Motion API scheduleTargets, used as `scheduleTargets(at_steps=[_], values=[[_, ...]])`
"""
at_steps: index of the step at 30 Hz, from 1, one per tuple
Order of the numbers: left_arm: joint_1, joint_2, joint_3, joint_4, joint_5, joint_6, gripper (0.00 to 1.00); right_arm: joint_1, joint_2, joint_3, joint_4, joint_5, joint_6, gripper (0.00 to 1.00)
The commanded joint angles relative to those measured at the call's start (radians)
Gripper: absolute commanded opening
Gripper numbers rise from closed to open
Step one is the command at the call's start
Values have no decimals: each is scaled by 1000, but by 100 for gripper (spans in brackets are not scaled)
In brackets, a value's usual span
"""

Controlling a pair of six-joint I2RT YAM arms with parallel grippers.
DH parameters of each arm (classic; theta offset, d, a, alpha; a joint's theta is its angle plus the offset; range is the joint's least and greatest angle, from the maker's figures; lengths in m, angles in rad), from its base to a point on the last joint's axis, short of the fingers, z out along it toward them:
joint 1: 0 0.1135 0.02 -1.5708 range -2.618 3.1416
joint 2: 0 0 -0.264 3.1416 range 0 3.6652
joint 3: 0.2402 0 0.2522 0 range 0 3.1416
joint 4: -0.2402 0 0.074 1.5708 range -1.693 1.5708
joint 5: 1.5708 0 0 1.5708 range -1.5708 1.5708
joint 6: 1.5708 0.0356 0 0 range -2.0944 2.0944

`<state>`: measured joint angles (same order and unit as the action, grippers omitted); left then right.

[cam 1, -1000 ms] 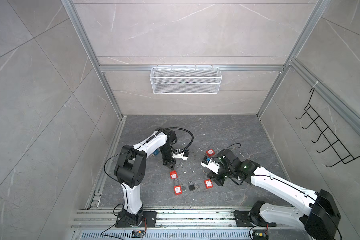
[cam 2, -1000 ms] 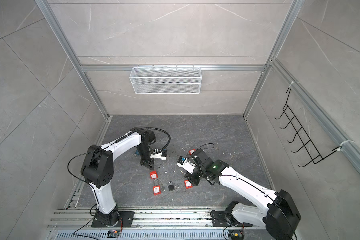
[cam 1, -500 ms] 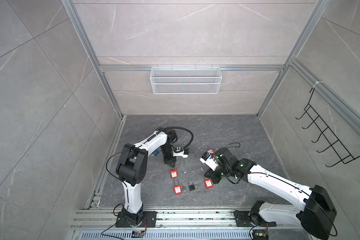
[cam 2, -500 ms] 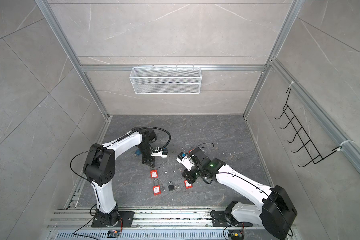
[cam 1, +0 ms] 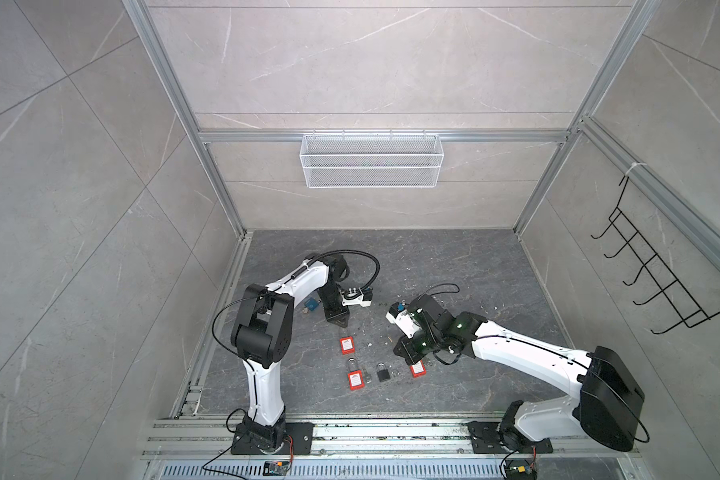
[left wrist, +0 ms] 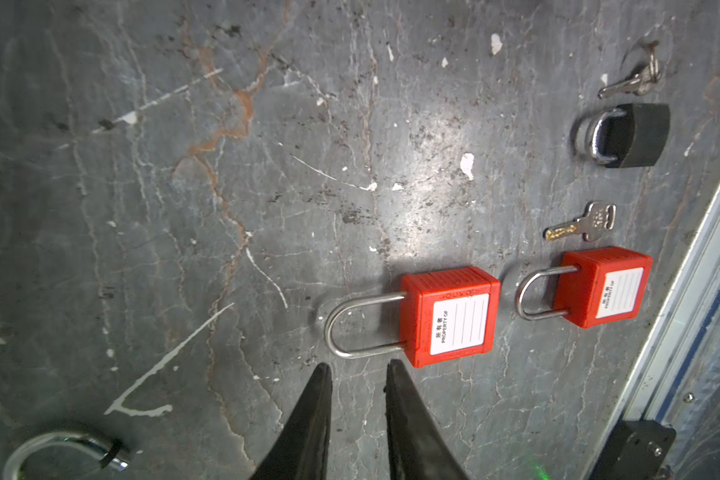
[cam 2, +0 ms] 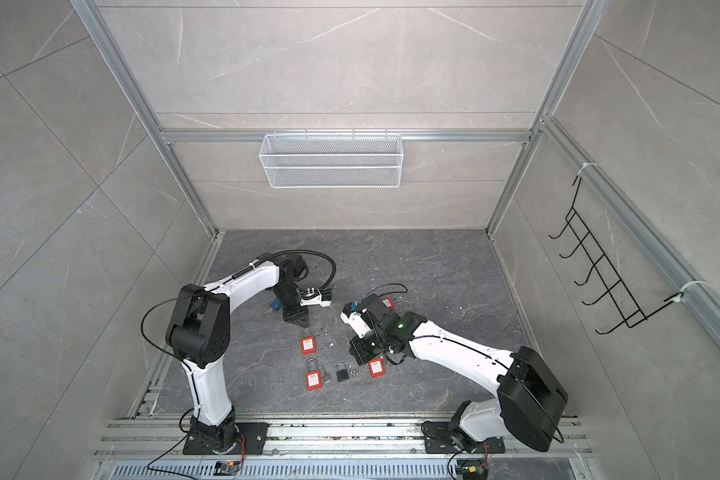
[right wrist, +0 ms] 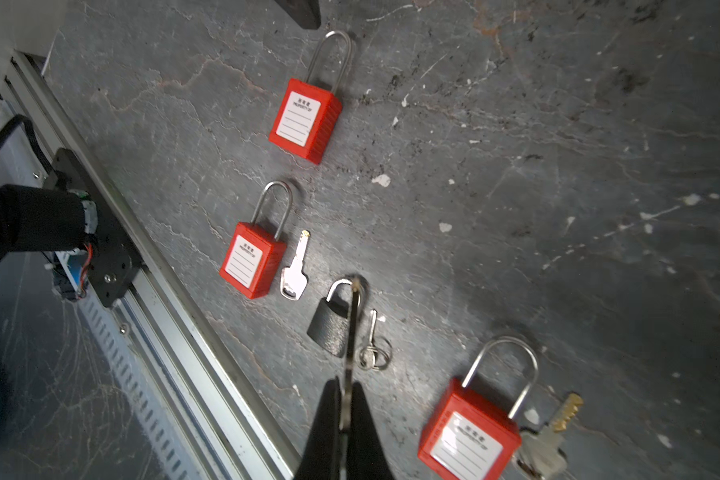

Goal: Lock with the key

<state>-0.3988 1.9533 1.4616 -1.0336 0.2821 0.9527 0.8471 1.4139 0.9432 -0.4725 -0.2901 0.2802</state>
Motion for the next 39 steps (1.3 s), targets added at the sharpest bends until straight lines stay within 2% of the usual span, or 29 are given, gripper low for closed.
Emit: scheduleTargets(at_steps=[1, 6, 10, 13, 17, 23, 27, 39], values=[[23, -43, 2, 35, 20, -32, 27, 25, 43, 55, 12, 28, 110, 0], [64, -174, -65, 171, 40, -168, 27, 44, 131, 131, 1, 28, 197, 0], [83, -334, -172, 319, 42, -366, 27, 49, 221, 227, -44, 29, 217, 0], [83, -510, -305, 448, 118, -497, 27, 50, 308, 309, -80, 28, 213, 0], [83, -750, -474, 582, 141, -638, 27, 50, 422, 419, -121, 12, 205, 0], [84, -1008, -580, 577, 137, -689, 31, 50, 566, 548, -184, -35, 208, 0], [83, -1104, -631, 589, 150, -730, 35, 49, 643, 627, -255, -37, 217, 0], [83, -1139, -641, 549, 215, -739, 36, 49, 739, 711, -319, -47, 238, 1]])
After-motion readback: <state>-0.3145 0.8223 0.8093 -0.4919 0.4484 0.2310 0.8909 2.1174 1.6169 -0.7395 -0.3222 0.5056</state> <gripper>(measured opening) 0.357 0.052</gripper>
